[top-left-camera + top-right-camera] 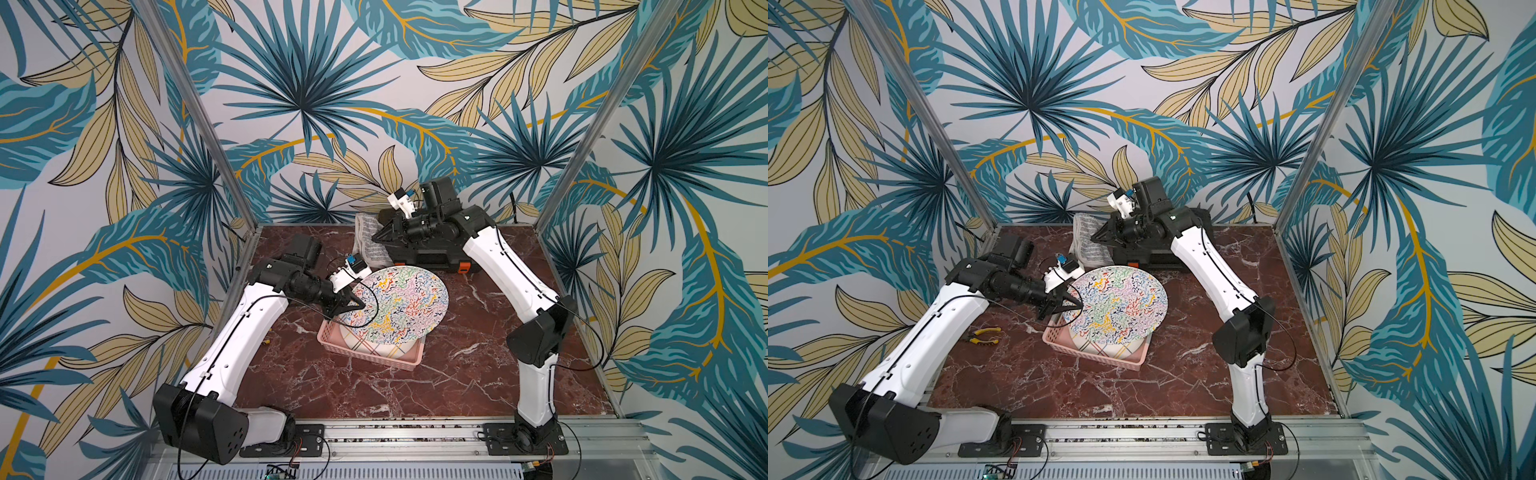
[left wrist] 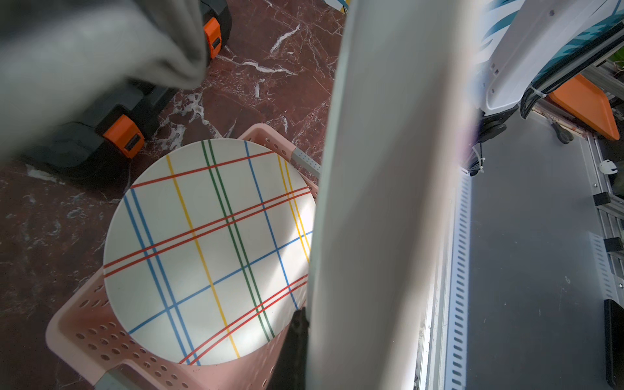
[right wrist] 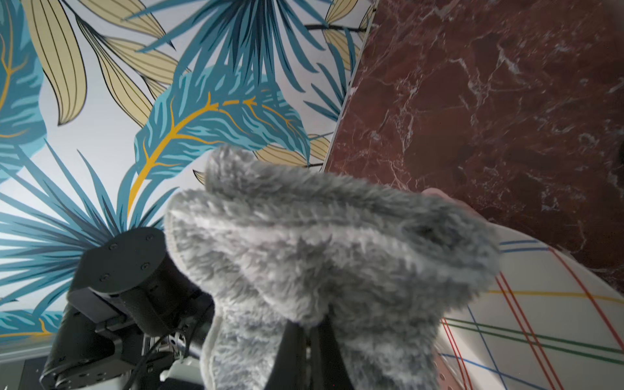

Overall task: Wipe the wet plate dry
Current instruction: Wipe the plate with towel.

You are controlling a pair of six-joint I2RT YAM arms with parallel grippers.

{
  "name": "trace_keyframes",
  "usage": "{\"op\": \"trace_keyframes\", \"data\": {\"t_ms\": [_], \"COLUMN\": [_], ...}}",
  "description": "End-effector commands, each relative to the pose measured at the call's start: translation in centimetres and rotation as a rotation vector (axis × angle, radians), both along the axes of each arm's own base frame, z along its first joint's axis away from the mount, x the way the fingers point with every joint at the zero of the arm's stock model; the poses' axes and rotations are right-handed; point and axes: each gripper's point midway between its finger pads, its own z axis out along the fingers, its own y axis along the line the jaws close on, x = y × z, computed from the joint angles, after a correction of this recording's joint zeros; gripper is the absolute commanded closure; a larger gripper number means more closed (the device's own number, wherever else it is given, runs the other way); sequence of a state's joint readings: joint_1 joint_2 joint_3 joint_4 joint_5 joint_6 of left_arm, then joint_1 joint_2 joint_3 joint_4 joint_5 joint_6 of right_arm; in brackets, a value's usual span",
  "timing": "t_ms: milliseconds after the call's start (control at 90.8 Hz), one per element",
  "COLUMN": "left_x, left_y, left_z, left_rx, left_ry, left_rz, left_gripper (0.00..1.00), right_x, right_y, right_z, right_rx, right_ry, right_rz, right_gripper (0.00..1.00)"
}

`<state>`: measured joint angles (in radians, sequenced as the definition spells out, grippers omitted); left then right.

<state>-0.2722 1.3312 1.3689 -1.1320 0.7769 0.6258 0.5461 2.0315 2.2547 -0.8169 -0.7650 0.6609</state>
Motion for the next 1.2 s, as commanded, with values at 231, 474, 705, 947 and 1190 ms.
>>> {"op": "trace_keyframes", "data": {"t_ms": [231,474,705,947,1190], "left_x": [0.4,1.1,1.8,2.3,3.1], "left_y": [-0.5,-0.3,0.2,0.6,1.6], "left_z": [2.0,1.7,2.1,3.1,4.6], "left_rx": [-0.01,0.015,0.037,-0.008,-0.072], "left_ry": [-0.104,-0.115,-0.138,-0.126,-0.117], "left_rz": [-0.065,-0.042,-0.003,0.034,0.085], "left_gripper": [1.0,1.0,1.0,1.0,1.0], "right_x": [-6.9,-8.4,-7.0,-6.1,-5.7], "right_y": [0.3,-0.1,-2.4,-5.2,-7.3], "right_z": [-1.3,-0.1,0.0,0.0,-0.2], "right_rx": [0.02,0.086,0.142,0.156,0.166], "right_ry": [0.049,0.007,-0.002,-0.019,-0.029], "right_rz": [0.304,0.358,0.271,0.188,0.129], "right_gripper": [1.0,1.0,1.0,1.0,1.0]}}
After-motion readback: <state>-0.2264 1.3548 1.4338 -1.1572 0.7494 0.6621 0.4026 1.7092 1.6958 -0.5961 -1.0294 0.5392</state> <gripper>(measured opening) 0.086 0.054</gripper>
